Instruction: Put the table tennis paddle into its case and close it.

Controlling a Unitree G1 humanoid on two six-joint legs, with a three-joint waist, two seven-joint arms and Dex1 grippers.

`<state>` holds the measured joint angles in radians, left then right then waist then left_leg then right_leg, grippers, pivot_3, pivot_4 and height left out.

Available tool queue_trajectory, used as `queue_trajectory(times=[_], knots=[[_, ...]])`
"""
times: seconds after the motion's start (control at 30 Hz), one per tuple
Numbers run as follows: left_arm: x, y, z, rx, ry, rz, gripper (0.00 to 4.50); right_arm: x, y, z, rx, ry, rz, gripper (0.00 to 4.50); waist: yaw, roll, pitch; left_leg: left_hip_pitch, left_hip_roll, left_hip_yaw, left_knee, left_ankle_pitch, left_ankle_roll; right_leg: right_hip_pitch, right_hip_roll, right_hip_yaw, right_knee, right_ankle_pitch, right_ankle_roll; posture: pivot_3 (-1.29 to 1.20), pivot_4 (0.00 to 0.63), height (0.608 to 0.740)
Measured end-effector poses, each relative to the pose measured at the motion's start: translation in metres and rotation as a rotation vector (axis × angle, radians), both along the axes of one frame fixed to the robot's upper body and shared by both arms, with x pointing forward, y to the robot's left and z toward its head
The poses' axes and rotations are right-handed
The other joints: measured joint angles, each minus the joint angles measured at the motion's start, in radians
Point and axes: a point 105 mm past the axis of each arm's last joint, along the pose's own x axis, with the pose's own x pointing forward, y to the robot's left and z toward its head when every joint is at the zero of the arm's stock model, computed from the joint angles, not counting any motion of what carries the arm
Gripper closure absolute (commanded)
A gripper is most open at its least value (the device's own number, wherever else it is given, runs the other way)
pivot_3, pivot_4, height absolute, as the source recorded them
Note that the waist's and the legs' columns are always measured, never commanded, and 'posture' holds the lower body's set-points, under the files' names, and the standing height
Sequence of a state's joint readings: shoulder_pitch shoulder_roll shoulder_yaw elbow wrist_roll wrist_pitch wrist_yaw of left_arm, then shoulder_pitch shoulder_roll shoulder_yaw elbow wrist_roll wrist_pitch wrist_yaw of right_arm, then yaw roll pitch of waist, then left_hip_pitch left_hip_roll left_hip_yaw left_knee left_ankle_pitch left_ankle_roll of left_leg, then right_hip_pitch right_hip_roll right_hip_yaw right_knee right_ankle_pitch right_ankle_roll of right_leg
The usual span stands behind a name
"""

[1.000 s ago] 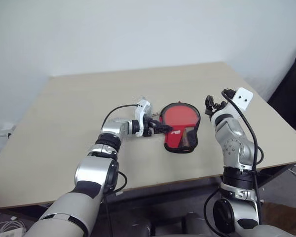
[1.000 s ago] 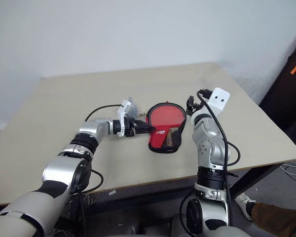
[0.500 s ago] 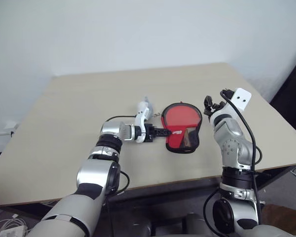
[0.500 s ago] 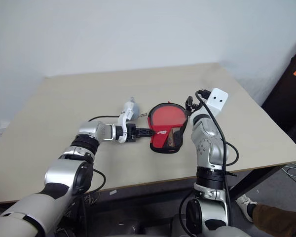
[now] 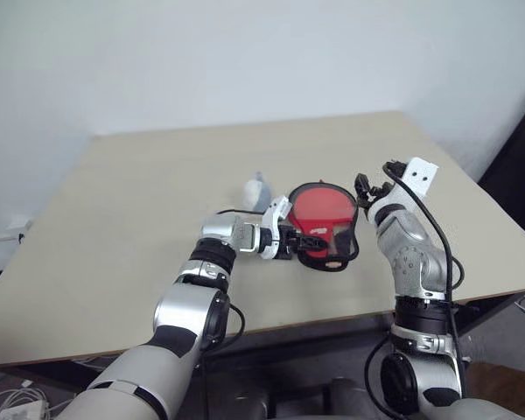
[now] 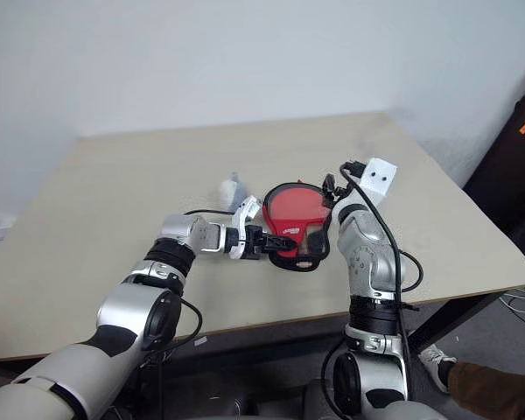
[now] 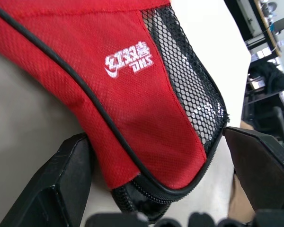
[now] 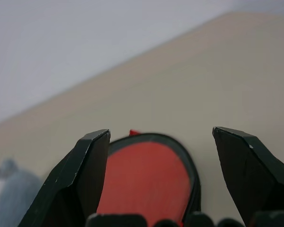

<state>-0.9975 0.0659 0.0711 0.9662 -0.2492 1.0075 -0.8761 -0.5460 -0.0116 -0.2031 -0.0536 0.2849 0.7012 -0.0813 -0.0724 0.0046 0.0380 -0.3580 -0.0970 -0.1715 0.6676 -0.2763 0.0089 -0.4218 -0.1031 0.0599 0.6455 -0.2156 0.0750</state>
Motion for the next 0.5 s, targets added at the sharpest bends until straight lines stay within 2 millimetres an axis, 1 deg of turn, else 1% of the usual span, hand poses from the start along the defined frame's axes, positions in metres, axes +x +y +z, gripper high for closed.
queue_trajectory(times=[0.07,0.1,0.23,0.33,0.4,0.5], knots=[[-0.001,-0.001,0.000,-0.013,0.020,0.010,0.03,-0.005,0.004,-0.008,-0.048,0.033,0.066,0.73,0.000,0.000,0.000,0.000,0.000,0.000,0.000,0.000,0.000,0.000,0.000,0.000,0.000,0.000,0.000,0.00,0.000,0.740],[-0.001,-0.001,0.000,-0.019,0.030,0.017,0.03,-0.009,0.008,-0.013,-0.068,0.055,0.126,0.73,0.000,0.000,0.000,0.000,0.000,0.000,0.000,0.000,0.000,0.000,0.000,0.000,0.000,0.000,0.000,0.00,0.000,0.740],[-0.003,-0.002,0.000,-0.039,0.062,0.020,0.03,-0.035,0.025,-0.019,-0.131,0.076,0.361,0.73,0.000,0.000,0.000,0.000,0.000,0.000,0.001,0.000,0.001,0.002,0.000,-0.001,-0.001,0.000,0.001,0.00,0.000,0.740],[-0.008,-0.004,-0.003,-0.077,0.036,-0.007,0.03,-0.048,0.029,-0.014,-0.135,0.077,0.470,0.73,0.001,0.000,0.000,0.001,0.000,-0.001,0.001,-0.001,0.001,0.004,0.000,-0.002,-0.002,0.000,0.001,0.00,0.000,0.740],[-0.012,-0.003,-0.005,-0.111,0.037,-0.020,0.03,-0.058,0.026,-0.008,-0.139,0.065,0.534,0.73,0.001,0.000,0.000,0.001,0.000,-0.001,0.001,-0.001,0.001,0.004,0.000,-0.003,-0.003,0.000,0.001,0.00,0.000,0.740],[-0.014,-0.004,-0.005,-0.117,0.054,-0.024,0.03,-0.067,0.027,0.005,-0.127,0.029,0.597,0.73,0.002,-0.001,0.000,0.003,0.001,-0.002,0.001,-0.003,0.005,0.006,0.000,-0.004,-0.003,0.000,0.001,0.00,0.000,0.740]])
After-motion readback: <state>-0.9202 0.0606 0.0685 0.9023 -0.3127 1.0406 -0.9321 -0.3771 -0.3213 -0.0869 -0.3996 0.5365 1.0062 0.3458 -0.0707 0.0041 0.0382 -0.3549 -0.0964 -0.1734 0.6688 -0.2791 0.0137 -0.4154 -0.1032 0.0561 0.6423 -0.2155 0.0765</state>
